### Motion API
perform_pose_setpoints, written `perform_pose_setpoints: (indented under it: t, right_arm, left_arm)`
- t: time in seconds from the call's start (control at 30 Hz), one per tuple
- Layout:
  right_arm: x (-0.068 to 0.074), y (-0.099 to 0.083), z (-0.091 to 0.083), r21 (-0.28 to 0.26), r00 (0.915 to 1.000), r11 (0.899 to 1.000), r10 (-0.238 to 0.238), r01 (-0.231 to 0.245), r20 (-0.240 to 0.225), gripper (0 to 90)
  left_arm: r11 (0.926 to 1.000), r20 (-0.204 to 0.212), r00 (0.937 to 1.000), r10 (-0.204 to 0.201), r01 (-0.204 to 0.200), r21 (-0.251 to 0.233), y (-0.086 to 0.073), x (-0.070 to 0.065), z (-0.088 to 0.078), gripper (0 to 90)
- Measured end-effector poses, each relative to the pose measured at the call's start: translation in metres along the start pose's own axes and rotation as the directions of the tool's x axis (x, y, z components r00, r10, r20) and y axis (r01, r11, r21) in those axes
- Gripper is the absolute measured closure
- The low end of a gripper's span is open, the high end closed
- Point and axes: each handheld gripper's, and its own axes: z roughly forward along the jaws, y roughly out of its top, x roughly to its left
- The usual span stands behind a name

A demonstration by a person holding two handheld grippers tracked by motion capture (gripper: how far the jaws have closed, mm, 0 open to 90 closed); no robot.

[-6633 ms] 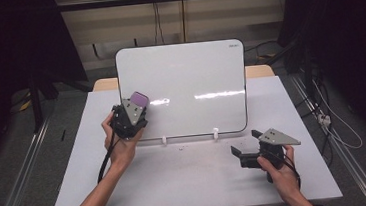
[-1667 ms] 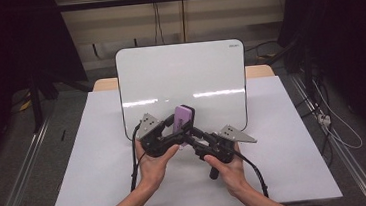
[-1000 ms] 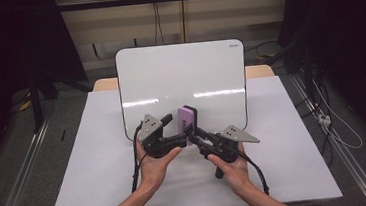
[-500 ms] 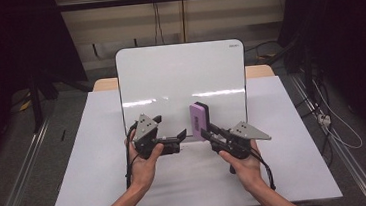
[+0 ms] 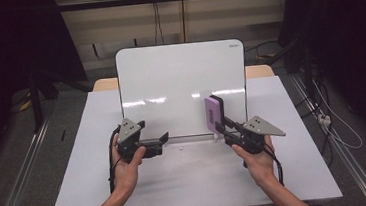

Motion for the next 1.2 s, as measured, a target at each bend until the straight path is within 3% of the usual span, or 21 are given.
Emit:
perform_pose_setpoints:
  t: [0.1,0.27,0.37,0.43,0.53,0.7,0.8,0.87,0.93,1.0,1.13,1.2]
  right_arm:
    - [-0.004,0.001,-0.005,0.024,0.9996,1.000,-0.017,0.017,0.022,65.7]
    - [-0.012,0.002,-0.013,0.058,0.9960,0.996,-0.065,0.061,0.061,65.8]
    - [-0.016,0.002,-0.017,0.070,0.9870,0.991,-0.122,0.115,0.104,65.8]
    - [-0.018,0.003,-0.018,0.073,0.9857,0.991,-0.123,0.115,0.115,65.8]
    - [-0.020,0.004,-0.018,0.091,0.9772,0.985,-0.159,0.148,0.140,65.8]
    - [-0.023,0.005,-0.019,0.127,0.9639,0.976,-0.197,0.176,0.179,65.8]
    - [-0.025,0.002,-0.019,0.161,0.9552,0.969,-0.216,0.185,0.202,65.9]
    - [-0.026,-0.001,-0.018,0.197,0.9437,0.959,-0.246,0.203,0.222,65.8]
    - [-0.027,-0.003,-0.017,0.229,0.9371,0.951,-0.261,0.209,0.231,65.8]
    - [-0.028,-0.005,-0.013,0.261,0.9260,0.939,-0.288,0.224,0.244,65.9]
    - [-0.025,-0.004,-0.005,0.287,0.9129,0.925,-0.322,0.248,0.251,65.8]
    - [-0.020,-0.003,-0.002,0.315,0.8975,0.907,-0.363,0.279,0.251,65.6]
  left_arm:
    - [0.9996,0.009,0.9999,0.006,-0.006,0.027,-0.005,0.005,-0.007,7.4]
    - [0.9982,-0.023,0.9994,0.024,-0.022,0.056,-0.017,0.012,-0.019,7.6]
    - [0.9970,-0.032,0.9988,0.038,-0.036,0.069,-0.022,0.017,-0.026,7.6]
    - [0.9956,-0.056,0.9966,0.061,-0.056,0.074,-0.025,0.019,-0.032,7.6]
    - [0.9978,-0.065,0.9975,0.028,-0.024,0.061,-0.031,0.025,-0.040,6.6]
    - [0.9977,-0.111,0.9928,0.045,-0.039,0.055,-0.039,0.031,-0.053,5.7]
    - [0.9992,-0.106,0.9942,0.019,-0.015,0.036,-0.044,0.035,-0.056,5.6]
    - [0.9996,-0.104,0.9945,0.013,-0.010,0.027,-0.046,0.037,-0.057,5.7]
    - [0.9990,-0.120,0.9922,0.035,-0.031,0.033,-0.048,0.037,-0.058,5.7]
    - [0.9992,-0.125,0.9919,0.024,-0.020,0.035,-0.050,0.039,-0.058,5.7]
    - [0.9993,-0.134,0.9908,0.016,-0.011,0.035,-0.051,0.041,-0.057,5.7]
    - [0.9994,-0.135,0.9908,0.011,-0.006,0.033,-0.051,0.042,-0.057,5.7]
